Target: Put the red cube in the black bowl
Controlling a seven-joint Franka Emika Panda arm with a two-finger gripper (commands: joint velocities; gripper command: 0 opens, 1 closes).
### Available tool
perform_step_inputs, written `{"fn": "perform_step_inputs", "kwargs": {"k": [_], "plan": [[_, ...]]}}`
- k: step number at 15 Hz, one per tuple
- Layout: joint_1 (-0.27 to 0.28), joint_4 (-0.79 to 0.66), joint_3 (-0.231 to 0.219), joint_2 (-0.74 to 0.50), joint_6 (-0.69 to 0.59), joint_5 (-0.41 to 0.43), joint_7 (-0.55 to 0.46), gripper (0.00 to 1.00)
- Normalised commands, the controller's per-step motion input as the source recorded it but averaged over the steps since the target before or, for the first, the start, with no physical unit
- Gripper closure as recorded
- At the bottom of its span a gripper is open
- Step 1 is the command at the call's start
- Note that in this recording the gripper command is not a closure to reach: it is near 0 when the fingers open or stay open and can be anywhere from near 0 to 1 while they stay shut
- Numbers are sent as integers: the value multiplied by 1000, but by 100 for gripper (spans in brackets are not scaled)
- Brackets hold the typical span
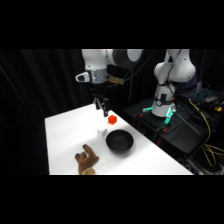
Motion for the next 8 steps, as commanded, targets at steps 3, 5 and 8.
{"fn": "perform_step_inputs", "kwargs": {"k": [3, 5, 8], "plan": [[-31, -10, 18, -26, -12, 17, -73, 0], [-77, -69, -12, -133, -51, 42, -287, 0], [-135, -145, -65, -275, -135, 55, -476, 0]]}}
